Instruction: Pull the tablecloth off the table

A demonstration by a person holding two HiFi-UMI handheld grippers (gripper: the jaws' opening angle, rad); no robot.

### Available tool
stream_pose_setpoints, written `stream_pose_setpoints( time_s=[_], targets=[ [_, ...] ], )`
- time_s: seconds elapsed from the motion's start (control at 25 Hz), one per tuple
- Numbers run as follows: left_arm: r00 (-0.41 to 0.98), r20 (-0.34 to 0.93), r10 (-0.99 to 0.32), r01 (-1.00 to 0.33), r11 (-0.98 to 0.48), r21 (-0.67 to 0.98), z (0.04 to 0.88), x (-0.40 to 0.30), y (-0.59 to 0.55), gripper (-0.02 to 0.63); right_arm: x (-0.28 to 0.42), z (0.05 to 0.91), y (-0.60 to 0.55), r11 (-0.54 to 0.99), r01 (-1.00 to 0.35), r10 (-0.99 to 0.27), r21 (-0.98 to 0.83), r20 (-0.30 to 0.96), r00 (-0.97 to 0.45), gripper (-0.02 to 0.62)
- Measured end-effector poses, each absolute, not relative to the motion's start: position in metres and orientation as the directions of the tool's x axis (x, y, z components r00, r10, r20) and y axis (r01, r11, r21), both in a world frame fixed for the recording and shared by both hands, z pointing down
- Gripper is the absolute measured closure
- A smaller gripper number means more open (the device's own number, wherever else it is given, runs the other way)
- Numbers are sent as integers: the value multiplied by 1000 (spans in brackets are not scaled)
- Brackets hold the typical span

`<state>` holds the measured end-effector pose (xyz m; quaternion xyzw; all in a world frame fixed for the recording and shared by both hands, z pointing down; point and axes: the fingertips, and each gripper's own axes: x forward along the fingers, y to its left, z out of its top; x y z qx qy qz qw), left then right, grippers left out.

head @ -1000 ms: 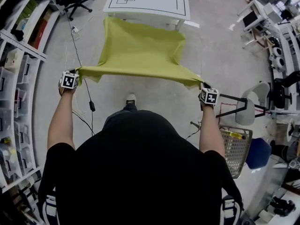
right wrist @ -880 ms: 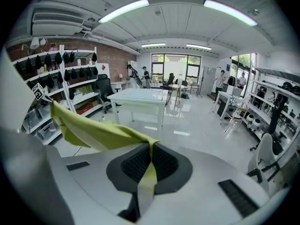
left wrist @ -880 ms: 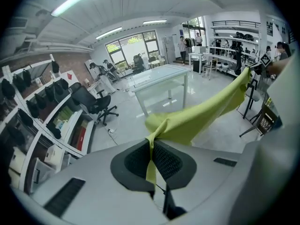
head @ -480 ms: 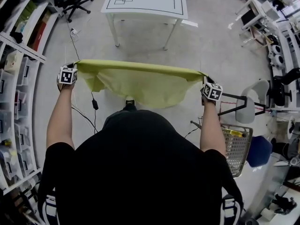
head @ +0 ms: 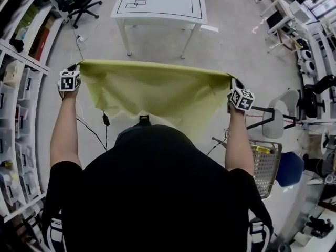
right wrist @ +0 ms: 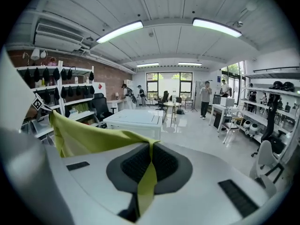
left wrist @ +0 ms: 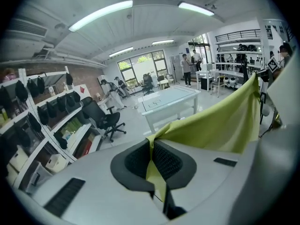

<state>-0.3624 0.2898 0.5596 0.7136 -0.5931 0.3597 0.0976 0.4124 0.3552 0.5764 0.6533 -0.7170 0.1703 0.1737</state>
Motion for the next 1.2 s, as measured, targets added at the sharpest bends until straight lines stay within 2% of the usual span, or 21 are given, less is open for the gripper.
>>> stream_pose_setpoints(
  time_s=[0.8,1.2],
  targets=[
    [84,355,-931,-958,-173,-229,396,-360,233,583,410,382,327,54,-996,-985,-74,159,-66,574],
    [104,319,-942,-957,-182,-225,373,-345,218,583,420,354,321,40,-996,-990,-79,130,-50,574]
  ],
)
